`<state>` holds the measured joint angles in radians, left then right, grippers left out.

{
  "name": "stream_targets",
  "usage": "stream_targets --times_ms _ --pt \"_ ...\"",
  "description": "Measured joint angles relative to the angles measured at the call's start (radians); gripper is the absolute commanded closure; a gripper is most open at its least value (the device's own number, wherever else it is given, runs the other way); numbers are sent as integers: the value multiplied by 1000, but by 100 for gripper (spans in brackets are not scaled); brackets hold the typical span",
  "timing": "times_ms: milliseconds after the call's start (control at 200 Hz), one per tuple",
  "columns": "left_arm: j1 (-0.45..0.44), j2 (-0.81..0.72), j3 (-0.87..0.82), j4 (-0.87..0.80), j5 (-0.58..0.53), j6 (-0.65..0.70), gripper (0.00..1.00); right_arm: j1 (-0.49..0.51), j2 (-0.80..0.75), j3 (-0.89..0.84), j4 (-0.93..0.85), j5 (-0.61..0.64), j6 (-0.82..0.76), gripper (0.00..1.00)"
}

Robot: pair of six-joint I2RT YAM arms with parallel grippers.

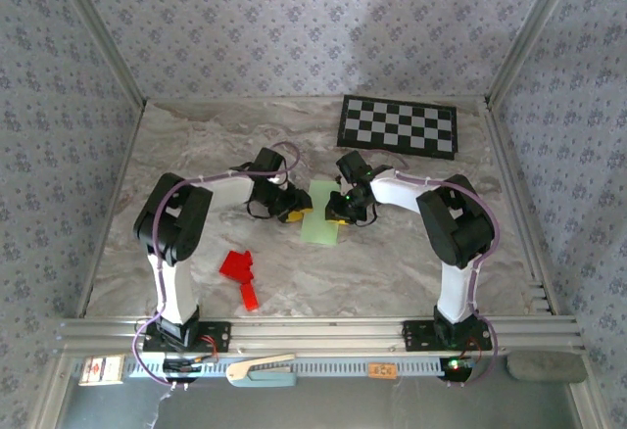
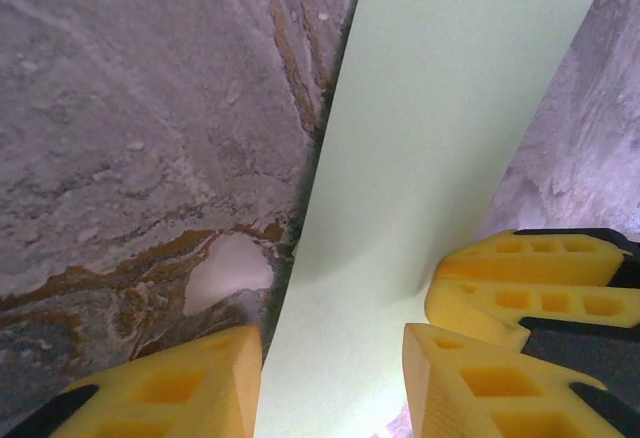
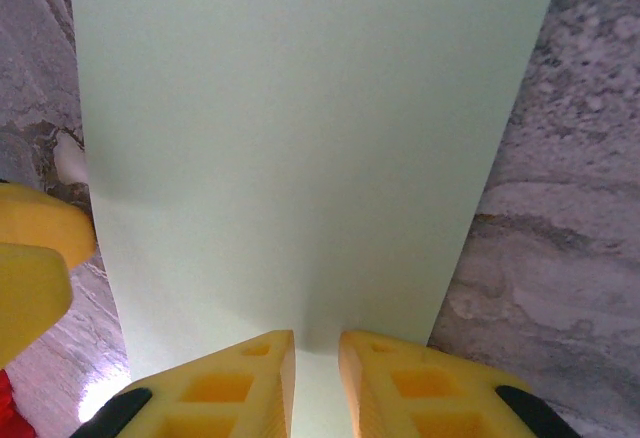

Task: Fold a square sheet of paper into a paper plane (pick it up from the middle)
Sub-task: Third fold the triangle at the center of the table.

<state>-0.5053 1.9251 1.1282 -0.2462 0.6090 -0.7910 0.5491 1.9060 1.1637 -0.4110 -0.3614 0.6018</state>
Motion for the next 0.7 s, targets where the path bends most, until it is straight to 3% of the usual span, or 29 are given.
stream_targets --times_ms 700 --pt "-12 -13 -58 20 75 88 65 -2 4 2 -3 -7 -8 76"
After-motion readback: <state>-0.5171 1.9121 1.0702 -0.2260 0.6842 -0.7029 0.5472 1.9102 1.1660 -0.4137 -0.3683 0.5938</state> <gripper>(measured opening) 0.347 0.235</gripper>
